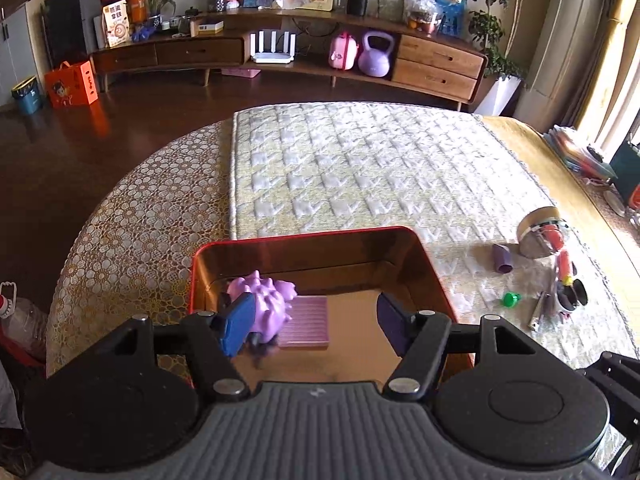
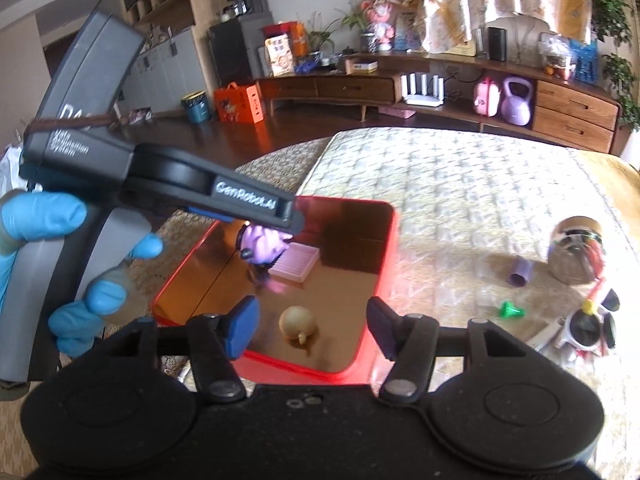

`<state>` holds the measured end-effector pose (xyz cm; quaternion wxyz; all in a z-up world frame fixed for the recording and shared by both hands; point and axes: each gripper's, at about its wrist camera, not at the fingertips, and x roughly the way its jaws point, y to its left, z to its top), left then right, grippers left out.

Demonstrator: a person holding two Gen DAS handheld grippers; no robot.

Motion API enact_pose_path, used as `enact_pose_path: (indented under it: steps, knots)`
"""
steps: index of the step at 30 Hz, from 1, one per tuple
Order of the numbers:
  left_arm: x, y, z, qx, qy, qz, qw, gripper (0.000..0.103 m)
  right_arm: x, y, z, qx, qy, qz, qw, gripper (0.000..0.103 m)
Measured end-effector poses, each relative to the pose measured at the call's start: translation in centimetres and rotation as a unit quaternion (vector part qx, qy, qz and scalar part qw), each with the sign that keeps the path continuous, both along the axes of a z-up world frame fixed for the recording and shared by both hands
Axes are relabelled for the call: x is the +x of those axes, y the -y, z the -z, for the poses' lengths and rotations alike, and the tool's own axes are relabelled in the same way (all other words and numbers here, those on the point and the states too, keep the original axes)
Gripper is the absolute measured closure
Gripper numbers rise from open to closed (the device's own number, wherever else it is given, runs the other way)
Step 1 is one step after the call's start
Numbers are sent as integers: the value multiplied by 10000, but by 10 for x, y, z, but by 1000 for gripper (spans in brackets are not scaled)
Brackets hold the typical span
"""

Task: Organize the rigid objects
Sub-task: 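Grasp the small purple cylinder with the left tool while the right tool reaches the black-and-white bottle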

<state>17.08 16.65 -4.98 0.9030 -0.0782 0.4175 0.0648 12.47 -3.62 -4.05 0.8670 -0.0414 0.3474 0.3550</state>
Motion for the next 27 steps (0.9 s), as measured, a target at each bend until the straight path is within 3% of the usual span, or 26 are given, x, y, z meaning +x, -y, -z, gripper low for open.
enact_pose_path:
  steps: [8,15,27]
  knots:
    - [-8,31,-9,-108,57,330,9994,29,-4,43,-11,255,137,369,9989,26]
    - [-7,61,-8,-173,31,547,9983,24,-2,83,-7,284,210,784,9963,6]
    - [24,112,-4,-198,-21,893,9958,23,25,162,11,243,188,1326,9907,2]
